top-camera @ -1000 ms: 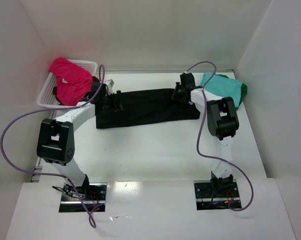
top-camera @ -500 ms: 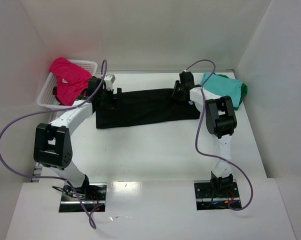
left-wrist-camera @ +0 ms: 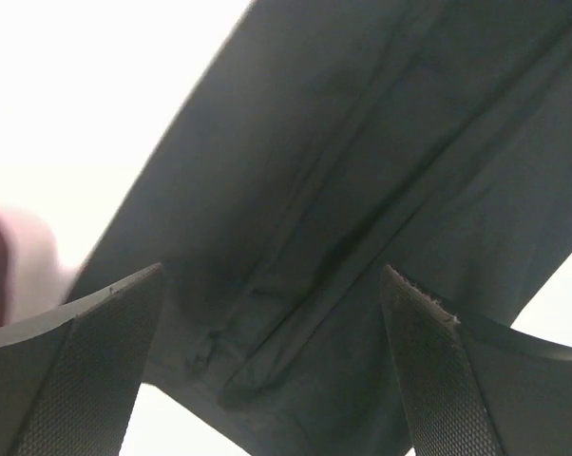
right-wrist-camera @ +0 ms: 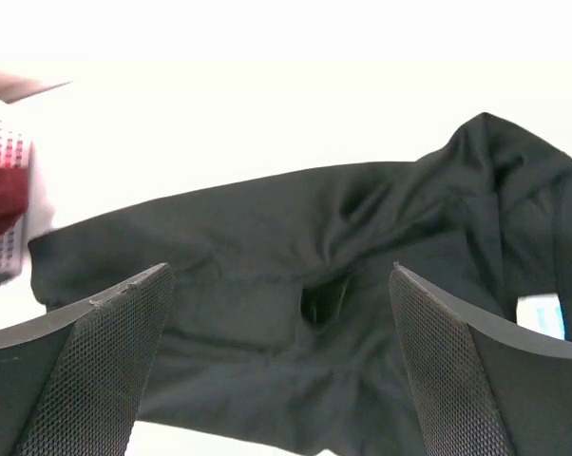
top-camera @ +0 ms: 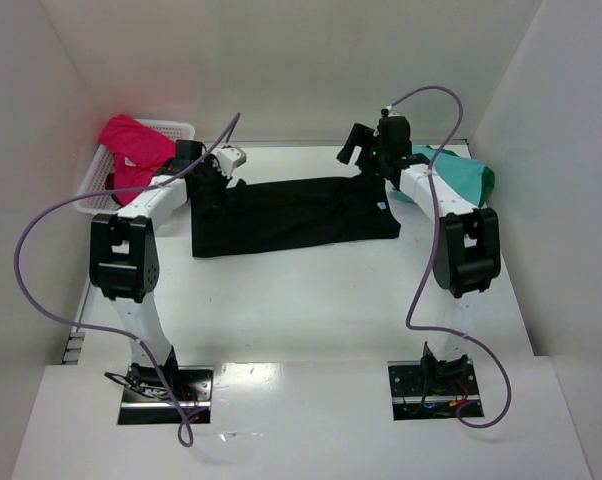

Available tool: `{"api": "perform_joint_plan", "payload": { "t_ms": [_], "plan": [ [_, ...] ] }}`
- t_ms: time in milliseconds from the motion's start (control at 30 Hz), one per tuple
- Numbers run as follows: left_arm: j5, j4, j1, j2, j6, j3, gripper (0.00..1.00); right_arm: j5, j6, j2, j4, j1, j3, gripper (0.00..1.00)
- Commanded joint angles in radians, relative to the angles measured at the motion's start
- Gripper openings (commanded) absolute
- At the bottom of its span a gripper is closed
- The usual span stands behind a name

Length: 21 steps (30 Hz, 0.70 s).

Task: Fold and stack the t-shirts
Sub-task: Fold the other side of the tshirt into a rectangle, then rotate the tshirt 90 degrees

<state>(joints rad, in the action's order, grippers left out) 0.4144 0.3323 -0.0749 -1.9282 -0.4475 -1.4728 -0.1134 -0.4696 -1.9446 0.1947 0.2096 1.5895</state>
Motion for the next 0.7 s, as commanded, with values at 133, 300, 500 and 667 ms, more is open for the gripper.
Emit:
{"api": "perform_joint_plan", "payload": {
  "t_ms": [133, 300, 500, 667],
  "plan": [
    [0.102, 0.136, 0.013, -0.117, -0.170, -0.099, 1.00, -0.017, -0.044, 0.168, 0.008, -0.012, -0.171, 1.00],
    [0.109, 0.174, 0.013, -0.135, -0.183, -0.099, 1.00, -0.008, -0.057, 0.184, 0.017, -0.012, -0.183, 1.00],
    [0.139, 0.228, 0.013, -0.178, -0.183, -0.104, 1.00, -0.008, -0.075, 0.208, 0.006, -0.012, -0.245, 1.00],
    [0.135, 0.261, 0.004, -0.222, -0.163, -0.130, 1.00, 0.024, -0.066, 0.245, 0.017, -0.021, -0.299, 1.00]
  ]
}}
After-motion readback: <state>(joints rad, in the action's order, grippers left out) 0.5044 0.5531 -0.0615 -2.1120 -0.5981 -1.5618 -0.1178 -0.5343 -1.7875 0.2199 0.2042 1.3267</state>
